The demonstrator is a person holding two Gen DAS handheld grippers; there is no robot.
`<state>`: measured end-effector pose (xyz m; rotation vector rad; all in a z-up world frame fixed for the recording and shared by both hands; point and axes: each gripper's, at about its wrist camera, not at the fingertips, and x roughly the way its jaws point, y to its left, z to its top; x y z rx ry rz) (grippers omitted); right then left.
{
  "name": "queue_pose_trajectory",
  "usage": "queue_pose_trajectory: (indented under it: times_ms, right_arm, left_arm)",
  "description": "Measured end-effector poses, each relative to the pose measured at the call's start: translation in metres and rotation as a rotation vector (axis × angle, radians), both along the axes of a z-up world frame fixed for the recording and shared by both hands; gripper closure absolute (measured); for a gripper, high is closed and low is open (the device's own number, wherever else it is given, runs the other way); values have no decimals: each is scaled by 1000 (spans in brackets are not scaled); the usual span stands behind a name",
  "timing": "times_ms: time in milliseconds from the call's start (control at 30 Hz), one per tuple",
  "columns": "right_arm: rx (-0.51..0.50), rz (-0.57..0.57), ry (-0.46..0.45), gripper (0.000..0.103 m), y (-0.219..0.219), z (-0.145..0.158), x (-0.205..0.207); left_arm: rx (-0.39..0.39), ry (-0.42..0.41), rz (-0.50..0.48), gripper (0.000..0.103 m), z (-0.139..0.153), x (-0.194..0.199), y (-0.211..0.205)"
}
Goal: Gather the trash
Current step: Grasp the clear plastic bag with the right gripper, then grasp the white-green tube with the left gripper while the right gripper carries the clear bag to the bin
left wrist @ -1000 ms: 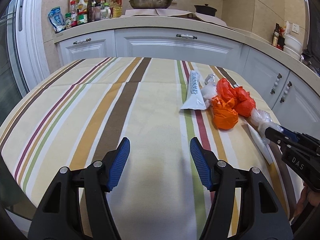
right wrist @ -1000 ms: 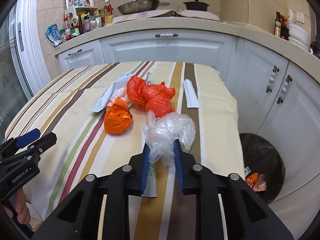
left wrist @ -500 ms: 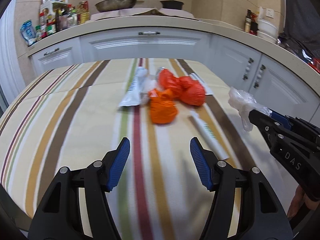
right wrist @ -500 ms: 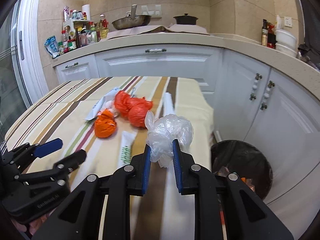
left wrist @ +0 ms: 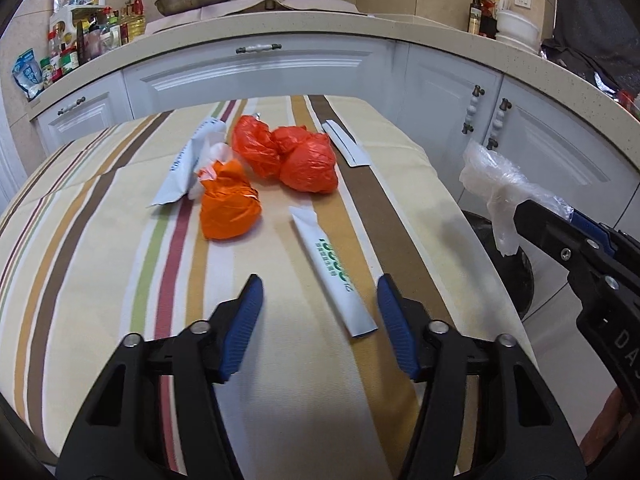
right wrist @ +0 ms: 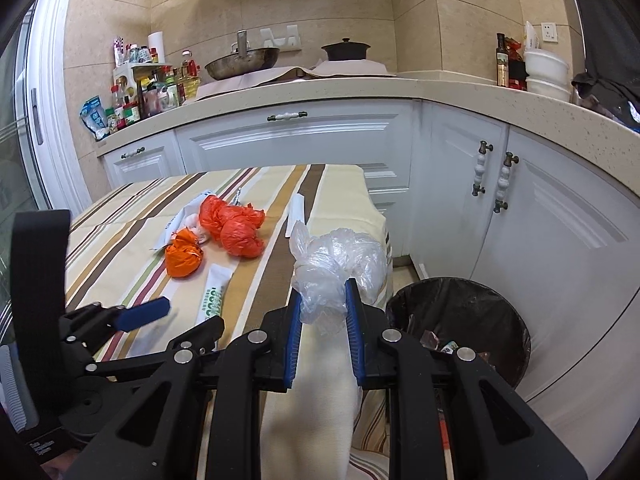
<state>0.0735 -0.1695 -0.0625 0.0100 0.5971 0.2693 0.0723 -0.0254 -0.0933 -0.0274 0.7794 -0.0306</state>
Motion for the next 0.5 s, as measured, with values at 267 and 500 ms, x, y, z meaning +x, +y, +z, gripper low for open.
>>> queue_pose_trajectory:
  times_ms: [267,500]
  right_arm:
    - [5,-4,0,82,-1,0,0]
    - [-5,-12,-6,81,-1,1,-1]
  left_arm:
    - [-1,17,-58,87,-4,0,-4]
    - [5,-31,-42,94,5,-11,13]
